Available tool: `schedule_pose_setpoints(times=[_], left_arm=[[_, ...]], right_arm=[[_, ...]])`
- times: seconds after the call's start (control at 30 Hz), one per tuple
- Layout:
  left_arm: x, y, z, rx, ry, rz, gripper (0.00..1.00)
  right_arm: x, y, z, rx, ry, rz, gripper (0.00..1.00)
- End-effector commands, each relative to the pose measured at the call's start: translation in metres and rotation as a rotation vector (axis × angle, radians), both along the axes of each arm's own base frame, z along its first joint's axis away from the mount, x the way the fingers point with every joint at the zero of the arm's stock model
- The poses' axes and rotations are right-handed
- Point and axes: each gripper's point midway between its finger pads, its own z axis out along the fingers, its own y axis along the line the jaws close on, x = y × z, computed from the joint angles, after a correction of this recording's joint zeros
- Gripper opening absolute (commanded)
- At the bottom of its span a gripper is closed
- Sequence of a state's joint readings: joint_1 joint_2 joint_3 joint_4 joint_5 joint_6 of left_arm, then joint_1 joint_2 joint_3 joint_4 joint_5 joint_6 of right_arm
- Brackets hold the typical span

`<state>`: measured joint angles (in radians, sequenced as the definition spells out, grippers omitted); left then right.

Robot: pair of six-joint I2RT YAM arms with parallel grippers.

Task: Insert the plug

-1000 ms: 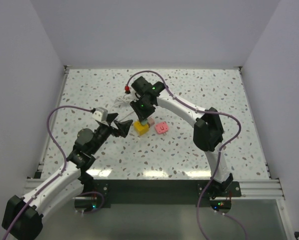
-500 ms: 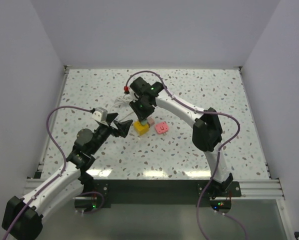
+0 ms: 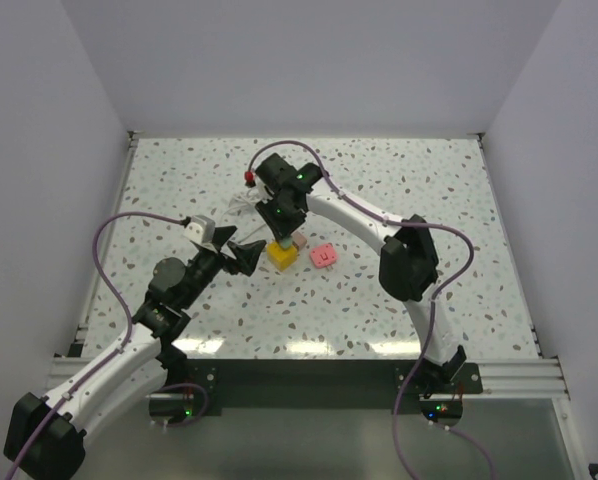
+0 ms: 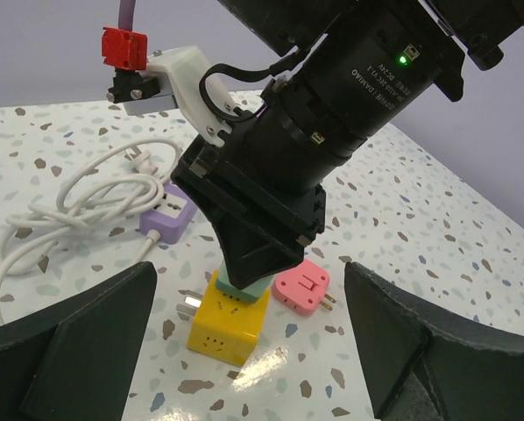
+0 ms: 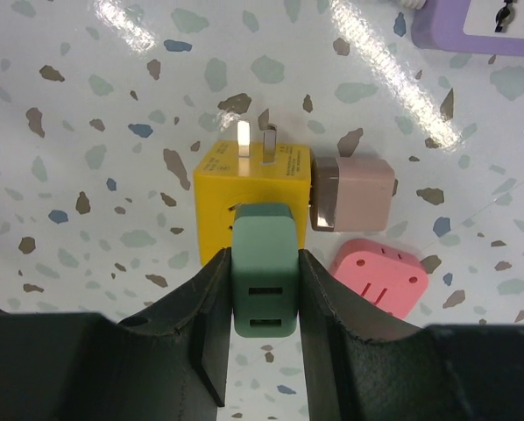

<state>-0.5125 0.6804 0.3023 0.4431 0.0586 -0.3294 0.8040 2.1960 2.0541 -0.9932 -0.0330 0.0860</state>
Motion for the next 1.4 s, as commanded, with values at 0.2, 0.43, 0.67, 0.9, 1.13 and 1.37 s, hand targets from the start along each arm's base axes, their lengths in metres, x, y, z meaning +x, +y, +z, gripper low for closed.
schedule_pose_setpoints(times=[0.2,0.43,0.67,0.9,1.13,1.37], left_arm=[[0.001,0.0,0.009,-0.003,-0.03,-0.003,0.94],[0.001,-0.002,0.007,-0.001,-0.028,-0.012,0.94],[0.001,-0.003,0.007,0.0,-0.028,-0.015,0.94],[0.001,-0.002,0.007,0.002,-0.03,-0.012,0.94],[0.0,-0.002,0.008,0.0,-0.034,-0.017,0.94],[0.0,-0.003,0.007,0.003,-0.032,-0.02,0.95]], right_arm=[[-0.009,-0.009,-0.041,-0.12,0.027,0.002,0.0],[-0.019,-0.016,-0.047,-0.134,-0.007,0.01,0.0],[-0.028,-0.028,-0.062,-0.155,-0.007,0.011,0.0],[-0.035,-0.037,-0.075,-0.181,0.007,0.015,0.0],[-0.045,-0.042,-0.09,-0.177,0.034,0.015,0.0],[-0.055,-0.051,-0.104,-0.187,0.054,0.011,0.0]])
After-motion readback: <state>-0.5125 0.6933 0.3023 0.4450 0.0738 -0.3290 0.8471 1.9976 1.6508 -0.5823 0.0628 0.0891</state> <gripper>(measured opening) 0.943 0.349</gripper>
